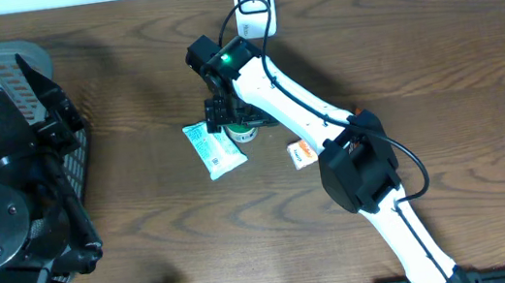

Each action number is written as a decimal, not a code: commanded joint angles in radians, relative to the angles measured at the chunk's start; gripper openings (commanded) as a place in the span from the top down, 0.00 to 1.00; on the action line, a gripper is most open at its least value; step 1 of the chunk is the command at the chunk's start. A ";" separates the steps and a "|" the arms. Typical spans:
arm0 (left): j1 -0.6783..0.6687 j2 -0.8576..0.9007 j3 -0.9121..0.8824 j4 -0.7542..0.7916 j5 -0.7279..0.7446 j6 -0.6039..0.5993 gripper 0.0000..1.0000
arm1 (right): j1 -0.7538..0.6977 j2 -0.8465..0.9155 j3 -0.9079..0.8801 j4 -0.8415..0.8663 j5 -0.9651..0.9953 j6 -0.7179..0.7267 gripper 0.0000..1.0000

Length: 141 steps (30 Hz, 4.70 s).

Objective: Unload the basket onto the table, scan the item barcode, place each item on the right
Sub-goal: 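Lower the right gripper and grasp the green-lidded container, then lift the container up to the white scanner, then hold the container in front of the scanner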

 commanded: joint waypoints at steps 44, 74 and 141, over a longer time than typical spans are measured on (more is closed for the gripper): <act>0.005 -0.002 -0.008 0.005 0.000 -0.006 0.15 | -0.006 0.075 -0.035 0.045 0.014 0.341 0.04; 0.005 -0.002 -0.009 0.004 -0.001 -0.006 0.14 | -0.188 -0.181 0.055 0.055 0.024 0.029 0.54; 0.005 0.067 -0.009 -0.015 -0.002 -0.002 0.14 | -0.150 0.193 0.043 1.373 0.683 -0.689 0.45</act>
